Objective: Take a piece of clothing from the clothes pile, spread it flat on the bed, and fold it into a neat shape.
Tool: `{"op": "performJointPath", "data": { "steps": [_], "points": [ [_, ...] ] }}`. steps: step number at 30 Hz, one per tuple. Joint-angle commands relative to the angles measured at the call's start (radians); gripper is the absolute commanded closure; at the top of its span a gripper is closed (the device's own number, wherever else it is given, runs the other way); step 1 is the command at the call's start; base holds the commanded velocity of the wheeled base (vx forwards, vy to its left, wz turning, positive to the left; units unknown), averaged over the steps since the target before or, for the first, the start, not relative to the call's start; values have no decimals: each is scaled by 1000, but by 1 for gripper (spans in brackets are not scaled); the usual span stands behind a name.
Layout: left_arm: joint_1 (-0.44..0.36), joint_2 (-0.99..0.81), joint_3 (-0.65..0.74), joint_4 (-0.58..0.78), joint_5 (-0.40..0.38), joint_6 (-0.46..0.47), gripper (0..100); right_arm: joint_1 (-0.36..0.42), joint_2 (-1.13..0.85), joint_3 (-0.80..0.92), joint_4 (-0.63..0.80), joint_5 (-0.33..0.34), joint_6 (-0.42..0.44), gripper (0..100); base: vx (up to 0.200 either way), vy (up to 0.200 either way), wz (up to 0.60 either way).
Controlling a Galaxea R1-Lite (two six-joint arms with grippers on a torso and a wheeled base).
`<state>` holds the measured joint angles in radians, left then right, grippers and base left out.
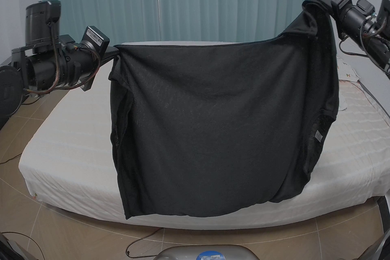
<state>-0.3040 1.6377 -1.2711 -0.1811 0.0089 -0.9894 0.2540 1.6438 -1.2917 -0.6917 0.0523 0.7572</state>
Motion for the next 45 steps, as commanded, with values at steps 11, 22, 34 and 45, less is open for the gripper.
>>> {"op": "performJointPath", "data": {
  "steps": [11,22,34,45],
  "points": [
    [22,357,-154,-24,3,-3,100,-4,295,-31,-114,-8,-10,100,200,0,0],
    [22,524,-186,-54,13,-15,100,-2,468,-38,-173,-9,-33,100,127,0,0],
    [23,659,-206,-121,11,-45,100,-1,653,-38,-250,-57,-35,100,0,0,0],
    [52,738,-225,-112,8,-112,0,-29,798,-24,-238,-57,-104,0,0,0,0]
  ]
}}
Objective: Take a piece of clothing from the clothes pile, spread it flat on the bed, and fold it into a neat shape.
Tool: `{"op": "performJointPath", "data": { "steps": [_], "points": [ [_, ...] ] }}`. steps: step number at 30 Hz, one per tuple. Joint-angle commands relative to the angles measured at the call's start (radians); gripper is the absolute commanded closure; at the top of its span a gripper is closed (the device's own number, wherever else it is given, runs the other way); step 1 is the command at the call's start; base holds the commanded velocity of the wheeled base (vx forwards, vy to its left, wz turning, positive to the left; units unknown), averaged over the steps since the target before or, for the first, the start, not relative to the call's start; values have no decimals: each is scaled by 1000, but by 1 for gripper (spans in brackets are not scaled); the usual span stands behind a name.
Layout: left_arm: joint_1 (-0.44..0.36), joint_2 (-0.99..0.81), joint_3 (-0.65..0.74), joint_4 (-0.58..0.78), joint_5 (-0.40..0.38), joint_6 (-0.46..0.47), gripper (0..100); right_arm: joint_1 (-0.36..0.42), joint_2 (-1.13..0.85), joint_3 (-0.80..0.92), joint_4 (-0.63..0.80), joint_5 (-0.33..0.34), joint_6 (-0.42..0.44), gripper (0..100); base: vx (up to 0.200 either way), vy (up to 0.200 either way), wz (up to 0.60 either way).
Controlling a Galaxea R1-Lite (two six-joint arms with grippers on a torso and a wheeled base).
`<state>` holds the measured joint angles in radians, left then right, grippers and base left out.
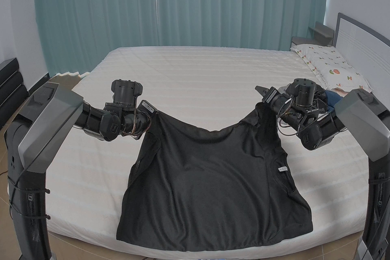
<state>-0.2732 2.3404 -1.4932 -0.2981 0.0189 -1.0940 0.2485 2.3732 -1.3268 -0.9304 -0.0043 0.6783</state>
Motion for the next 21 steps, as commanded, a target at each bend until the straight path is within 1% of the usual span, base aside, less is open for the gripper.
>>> {"op": "performJointPath", "data": {
  "steps": [1,2,5,7,9,11,13,16,19,20,21],
  "points": [
    [37,37,-2,7,-1,-17,0,-37,70,15,1,0,-40,0,0,0,0],
    [43,37,-2,7,1,-18,0,-41,69,15,2,0,-40,0,0,0,0],
    [92,46,1,5,15,-20,0,-95,61,6,-1,-8,-36,0,0,0,0],
    [106,54,1,2,29,-21,0,-112,63,12,1,-16,-37,0,0,0,0],
    [111,56,2,4,30,-21,0,-117,66,20,5,-16,-40,0,0,0,0],
    [115,65,16,7,29,-23,0,-126,66,61,41,-11,-43,0,0,0,0],
    [115,71,21,8,26,-23,0,-135,69,58,71,-13,-42,0,0,0,0],
    [112,71,27,8,18,-23,0,-158,86,24,67,-25,-31,0,0,0,0],
    [106,71,30,2,13,-17,0,-175,84,20,56,-63,9,0,0,0,0],
    [106,71,30,2,13,-17,0,-175,84,21,55,-63,14,0,0,0,0],
    [104,73,24,2,4,-13,0,-175,74,38,48,-65,44,0,0,0,0]
  ]
}}
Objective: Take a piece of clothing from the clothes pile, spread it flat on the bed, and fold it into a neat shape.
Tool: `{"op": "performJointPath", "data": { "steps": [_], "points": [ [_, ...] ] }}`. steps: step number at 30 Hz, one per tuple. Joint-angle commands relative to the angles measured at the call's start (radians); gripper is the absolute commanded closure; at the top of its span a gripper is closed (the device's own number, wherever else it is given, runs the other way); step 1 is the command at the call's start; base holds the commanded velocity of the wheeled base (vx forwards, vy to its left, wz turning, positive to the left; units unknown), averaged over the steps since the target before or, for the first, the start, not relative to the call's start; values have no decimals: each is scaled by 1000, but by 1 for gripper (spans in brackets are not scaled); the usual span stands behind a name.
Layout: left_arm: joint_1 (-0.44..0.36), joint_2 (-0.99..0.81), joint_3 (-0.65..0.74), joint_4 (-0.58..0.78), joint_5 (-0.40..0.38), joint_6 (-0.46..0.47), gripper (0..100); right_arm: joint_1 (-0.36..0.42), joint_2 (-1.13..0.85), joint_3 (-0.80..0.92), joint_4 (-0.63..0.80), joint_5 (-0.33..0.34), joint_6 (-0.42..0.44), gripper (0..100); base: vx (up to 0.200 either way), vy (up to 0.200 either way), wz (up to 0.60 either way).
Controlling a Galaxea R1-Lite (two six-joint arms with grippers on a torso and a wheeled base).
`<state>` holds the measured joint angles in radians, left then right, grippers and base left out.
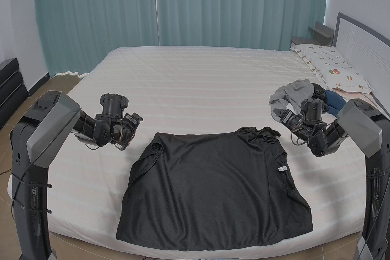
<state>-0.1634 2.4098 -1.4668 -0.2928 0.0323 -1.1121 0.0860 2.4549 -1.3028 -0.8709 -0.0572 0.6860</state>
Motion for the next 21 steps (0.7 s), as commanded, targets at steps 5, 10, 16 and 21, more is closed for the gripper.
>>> {"op": "performJointPath", "data": {
  "steps": [5,10,16,21],
  "points": [
    [-22,23,-18,-9,-49,54,0,-15,-85,172,-39,25,127,0,0,0,0],
    [-53,111,-99,-11,-46,117,0,-23,-165,390,-183,120,185,0,0,0,0],
    [-104,183,-194,9,-15,120,0,-31,-154,514,-315,188,196,0,0,0,0],
    [-131,187,-210,9,-11,127,0,-32,-126,524,-356,195,228,0,0,0,0]
  ]
}}
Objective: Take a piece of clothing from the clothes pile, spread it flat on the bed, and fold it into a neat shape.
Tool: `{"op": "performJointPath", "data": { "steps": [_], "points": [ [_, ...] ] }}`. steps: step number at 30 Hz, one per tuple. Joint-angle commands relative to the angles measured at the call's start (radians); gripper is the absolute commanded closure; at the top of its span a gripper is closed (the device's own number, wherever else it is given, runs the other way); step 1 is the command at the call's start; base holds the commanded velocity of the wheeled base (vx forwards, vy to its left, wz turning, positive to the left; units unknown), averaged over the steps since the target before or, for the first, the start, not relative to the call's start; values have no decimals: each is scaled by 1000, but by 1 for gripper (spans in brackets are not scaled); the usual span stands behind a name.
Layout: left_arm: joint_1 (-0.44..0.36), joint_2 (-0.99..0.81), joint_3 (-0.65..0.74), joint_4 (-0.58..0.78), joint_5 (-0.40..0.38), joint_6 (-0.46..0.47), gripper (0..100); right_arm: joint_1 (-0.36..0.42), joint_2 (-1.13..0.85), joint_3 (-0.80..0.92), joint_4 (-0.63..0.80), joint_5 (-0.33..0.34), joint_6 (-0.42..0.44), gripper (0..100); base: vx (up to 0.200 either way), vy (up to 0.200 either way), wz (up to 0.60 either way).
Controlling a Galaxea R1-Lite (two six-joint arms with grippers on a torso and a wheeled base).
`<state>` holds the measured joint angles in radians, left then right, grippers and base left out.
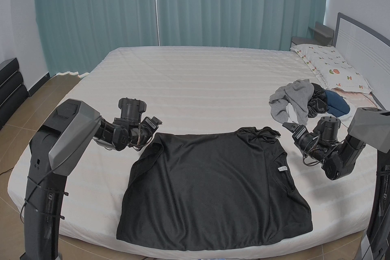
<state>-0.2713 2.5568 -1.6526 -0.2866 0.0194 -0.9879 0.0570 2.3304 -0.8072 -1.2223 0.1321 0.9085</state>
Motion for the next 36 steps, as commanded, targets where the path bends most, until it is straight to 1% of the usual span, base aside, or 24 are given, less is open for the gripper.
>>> {"op": "performJointPath", "data": {
  "steps": [1,2,3,4,7,9,10,14,17,19,20,22,27,30,34,36],
  "points": [
    [-28,48,-26,1,4,20,0,-3,-2,28,-5,6,6,0,0,0,0],
    [-28,48,-26,1,4,20,0,-3,-2,28,-5,6,6,0,0,0,0],
    [-28,60,-27,1,5,44,0,0,-2,30,-5,6,7,0,0,0,0],
    [-28,66,-27,0,11,57,100,0,-3,30,-6,6,7,0,0,0,0],
    [-25,76,-36,-2,42,69,100,0,-6,30,-6,6,7,0,0,0,0],
    [-14,91,-72,4,94,71,100,0,-6,30,-6,4,9,0,0,0,0],
    [-11,91,-79,4,108,71,100,0,-6,30,-6,6,9,0,0,0,0],
    [6,86,-90,4,134,72,100,-2,-8,30,-6,4,9,0,0,0,0],
    [26,76,-99,1,139,107,100,-3,-10,30,-6,4,9,0,0,0,0],
    [43,76,-130,0,169,138,100,-3,-8,30,-8,4,9,0,0,0,0],
    [43,76,-130,0,169,138,100,-3,-8,30,-8,4,9,0,0,0,0],
    [64,89,-205,1,218,156,100,-3,-6,26,-8,3,9,0,0,0,0],
    [95,105,-253,1,241,172,100,-3,-3,20,-8,-3,7,0,0,0,0],
    [121,117,-260,-6,263,212,100,1,-3,6,-5,-5,4,0,0,0,0],
    [135,140,-282,-5,278,221,100,26,-3,-36,17,-5,1,0,0,0,0],
    [135,145,-282,-5,278,221,100,46,-2,-78,55,-3,1,0,0,0,0]
  ]
}}
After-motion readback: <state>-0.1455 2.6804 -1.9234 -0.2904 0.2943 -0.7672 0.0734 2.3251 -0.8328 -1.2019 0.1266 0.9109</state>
